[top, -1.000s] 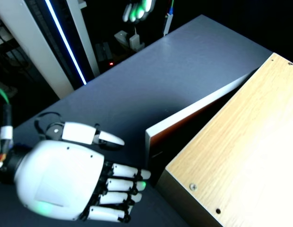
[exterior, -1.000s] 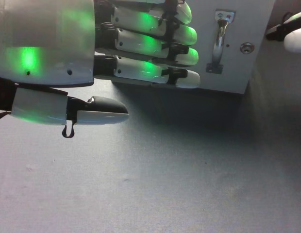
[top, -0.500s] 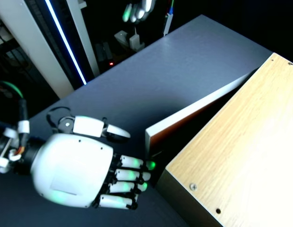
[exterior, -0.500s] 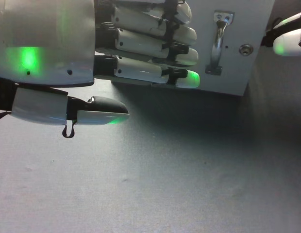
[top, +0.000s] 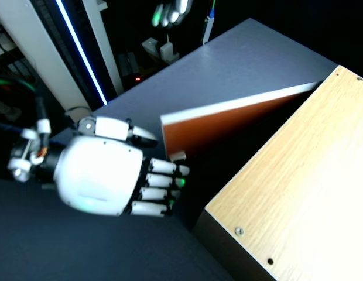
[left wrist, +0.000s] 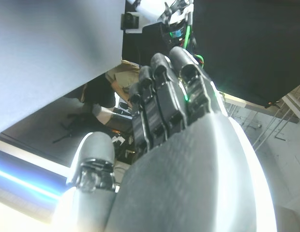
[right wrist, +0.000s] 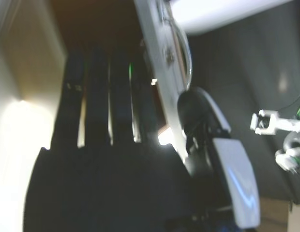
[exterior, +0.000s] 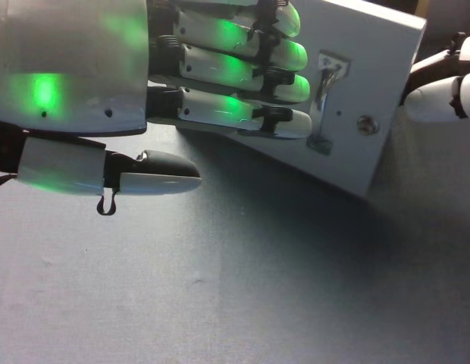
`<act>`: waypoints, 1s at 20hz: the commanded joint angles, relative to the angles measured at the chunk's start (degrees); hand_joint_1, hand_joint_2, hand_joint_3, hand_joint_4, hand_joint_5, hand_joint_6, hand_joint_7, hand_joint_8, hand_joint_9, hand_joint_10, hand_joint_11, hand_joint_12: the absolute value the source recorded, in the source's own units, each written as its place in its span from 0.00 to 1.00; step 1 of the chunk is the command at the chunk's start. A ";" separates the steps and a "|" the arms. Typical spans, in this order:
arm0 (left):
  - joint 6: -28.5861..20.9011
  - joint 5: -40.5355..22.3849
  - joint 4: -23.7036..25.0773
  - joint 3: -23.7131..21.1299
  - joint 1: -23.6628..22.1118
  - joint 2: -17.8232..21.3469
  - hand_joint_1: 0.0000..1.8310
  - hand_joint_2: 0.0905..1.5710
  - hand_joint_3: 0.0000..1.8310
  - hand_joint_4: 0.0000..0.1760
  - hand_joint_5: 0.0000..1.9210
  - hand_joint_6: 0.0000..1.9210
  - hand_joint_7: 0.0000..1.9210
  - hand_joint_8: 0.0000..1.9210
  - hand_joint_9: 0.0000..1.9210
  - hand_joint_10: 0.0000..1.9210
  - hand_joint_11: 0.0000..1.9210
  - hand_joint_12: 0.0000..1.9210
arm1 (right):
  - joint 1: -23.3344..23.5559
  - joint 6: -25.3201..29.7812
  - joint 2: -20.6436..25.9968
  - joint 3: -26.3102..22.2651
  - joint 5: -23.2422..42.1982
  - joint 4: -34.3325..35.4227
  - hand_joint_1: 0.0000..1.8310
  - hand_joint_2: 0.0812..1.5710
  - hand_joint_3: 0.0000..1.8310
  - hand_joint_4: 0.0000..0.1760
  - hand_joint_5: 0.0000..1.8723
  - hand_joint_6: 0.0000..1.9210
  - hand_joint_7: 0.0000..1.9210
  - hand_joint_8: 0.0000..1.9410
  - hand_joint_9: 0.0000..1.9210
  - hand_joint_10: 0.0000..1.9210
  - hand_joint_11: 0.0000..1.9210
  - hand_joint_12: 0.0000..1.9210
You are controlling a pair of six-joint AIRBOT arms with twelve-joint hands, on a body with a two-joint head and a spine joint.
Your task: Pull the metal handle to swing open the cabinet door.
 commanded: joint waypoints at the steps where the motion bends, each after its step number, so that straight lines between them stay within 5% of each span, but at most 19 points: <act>1: 0.50 -1.44 -5.53 -0.02 -0.56 0.39 0.00 1.00 0.07 0.00 0.19 0.00 0.20 0.00 0.18 0.00 0.00 0.40 | 0.29 0.48 0.78 -0.25 3.26 2.20 0.00 1.00 0.07 0.00 0.23 0.00 0.22 0.00 0.20 0.00 0.00 0.50; 20: 0.50 -1.44 -5.53 -0.02 -0.56 0.39 0.00 1.00 0.07 0.00 0.19 0.00 0.20 0.00 0.19 0.00 0.00 0.39 | -2.01 0.49 3.63 -7.88 4.45 4.69 0.00 1.00 0.07 0.00 0.22 0.00 0.22 0.00 0.20 0.00 0.00 0.51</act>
